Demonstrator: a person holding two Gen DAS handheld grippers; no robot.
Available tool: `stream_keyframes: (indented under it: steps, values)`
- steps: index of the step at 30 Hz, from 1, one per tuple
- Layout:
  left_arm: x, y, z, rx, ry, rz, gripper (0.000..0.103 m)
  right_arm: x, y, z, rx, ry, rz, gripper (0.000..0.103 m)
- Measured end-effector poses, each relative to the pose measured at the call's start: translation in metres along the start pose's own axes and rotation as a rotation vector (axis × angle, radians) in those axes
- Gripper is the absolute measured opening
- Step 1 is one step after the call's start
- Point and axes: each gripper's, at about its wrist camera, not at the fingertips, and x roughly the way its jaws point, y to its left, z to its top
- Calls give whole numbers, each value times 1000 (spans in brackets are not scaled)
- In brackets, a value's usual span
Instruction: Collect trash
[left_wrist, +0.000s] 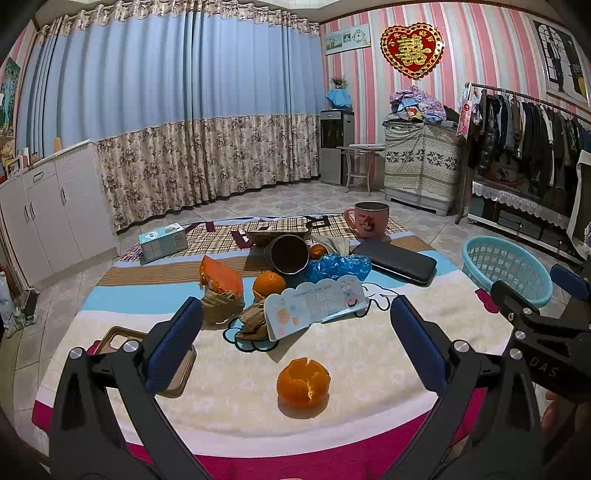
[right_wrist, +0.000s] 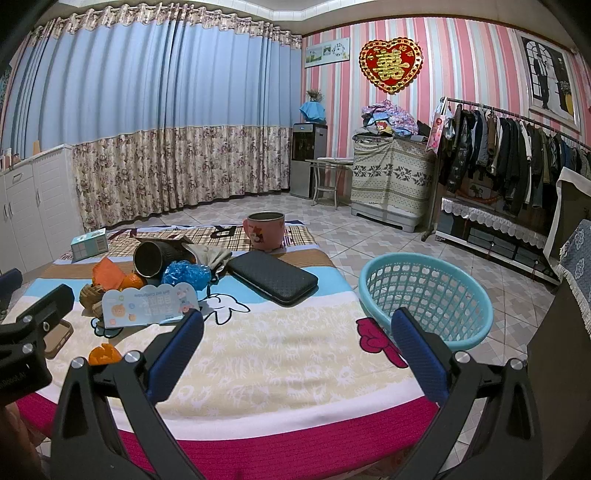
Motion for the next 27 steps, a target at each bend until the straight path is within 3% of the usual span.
stream_keyframes:
  steps: [27]
  values:
    - [0, 0, 0, 0, -1, 0, 98, 0, 3, 0, -1, -1, -1, 99]
